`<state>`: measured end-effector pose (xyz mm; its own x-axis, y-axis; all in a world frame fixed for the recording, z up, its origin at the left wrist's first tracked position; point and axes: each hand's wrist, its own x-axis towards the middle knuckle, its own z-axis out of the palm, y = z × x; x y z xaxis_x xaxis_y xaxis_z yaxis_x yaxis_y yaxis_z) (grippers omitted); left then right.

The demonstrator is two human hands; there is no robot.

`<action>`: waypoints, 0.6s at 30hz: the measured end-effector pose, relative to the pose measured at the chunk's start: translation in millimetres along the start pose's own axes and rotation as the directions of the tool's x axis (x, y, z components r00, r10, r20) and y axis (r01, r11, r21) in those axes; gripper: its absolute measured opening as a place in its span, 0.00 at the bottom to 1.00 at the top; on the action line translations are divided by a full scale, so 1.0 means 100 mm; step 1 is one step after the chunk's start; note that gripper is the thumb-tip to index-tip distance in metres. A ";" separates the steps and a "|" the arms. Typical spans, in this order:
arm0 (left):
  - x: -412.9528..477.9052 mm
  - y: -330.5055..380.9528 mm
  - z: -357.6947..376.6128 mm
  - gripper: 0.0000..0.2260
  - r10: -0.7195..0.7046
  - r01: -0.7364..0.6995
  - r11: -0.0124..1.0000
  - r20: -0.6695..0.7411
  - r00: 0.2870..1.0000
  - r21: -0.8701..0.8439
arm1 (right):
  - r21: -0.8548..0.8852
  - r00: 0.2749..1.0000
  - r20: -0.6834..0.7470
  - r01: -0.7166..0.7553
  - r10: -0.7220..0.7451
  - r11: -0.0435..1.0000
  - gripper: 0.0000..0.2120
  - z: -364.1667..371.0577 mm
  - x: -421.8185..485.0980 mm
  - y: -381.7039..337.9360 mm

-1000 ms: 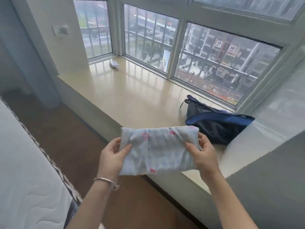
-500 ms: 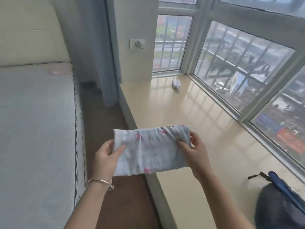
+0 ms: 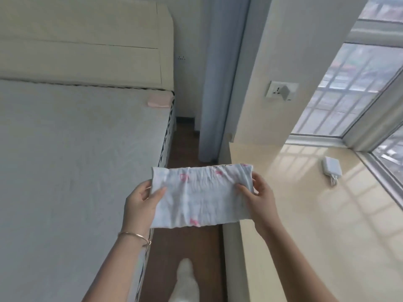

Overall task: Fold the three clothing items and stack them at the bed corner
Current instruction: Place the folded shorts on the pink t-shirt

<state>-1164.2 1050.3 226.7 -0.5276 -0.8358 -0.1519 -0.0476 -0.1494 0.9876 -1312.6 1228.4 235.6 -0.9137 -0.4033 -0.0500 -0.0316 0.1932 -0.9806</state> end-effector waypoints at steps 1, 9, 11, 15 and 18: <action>0.29 0.03 0.04 0.07 0.005 -0.005 1.000 -0.003 1.000 0.005 | -0.013 1.000 0.004 -0.002 0.002 1.000 0.14 0.12 0.28 -0.04; 2.17 0.43 0.40 0.08 0.045 -0.043 0.998 -0.043 0.998 0.037 | 0.026 0.998 0.069 -0.015 0.013 1.000 0.12 0.90 2.17 -0.47; 2.55 0.47 0.48 0.07 0.043 -0.041 0.998 -0.059 0.997 0.036 | 0.034 0.996 0.086 -0.020 0.017 0.999 0.12 1.06 2.57 -0.53; 3.35 0.49 0.67 0.07 0.027 -0.024 0.999 -0.091 0.996 0.030 | 0.038 0.992 0.122 -0.013 0.009 0.999 0.12 1.40 3.46 -0.58; 4.02 0.49 0.83 0.07 0.027 -0.021 0.999 -0.135 0.990 0.046 | -0.001 0.990 0.142 0.000 0.000 1.000 0.11 1.73 4.23 -0.59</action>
<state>-1449.3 751.1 217.1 -0.4091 -0.9033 -0.1289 -0.0754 -0.1073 0.9914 -1627.5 892.0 240.1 -0.8471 -0.5260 -0.0761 -0.0325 0.1942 -0.9804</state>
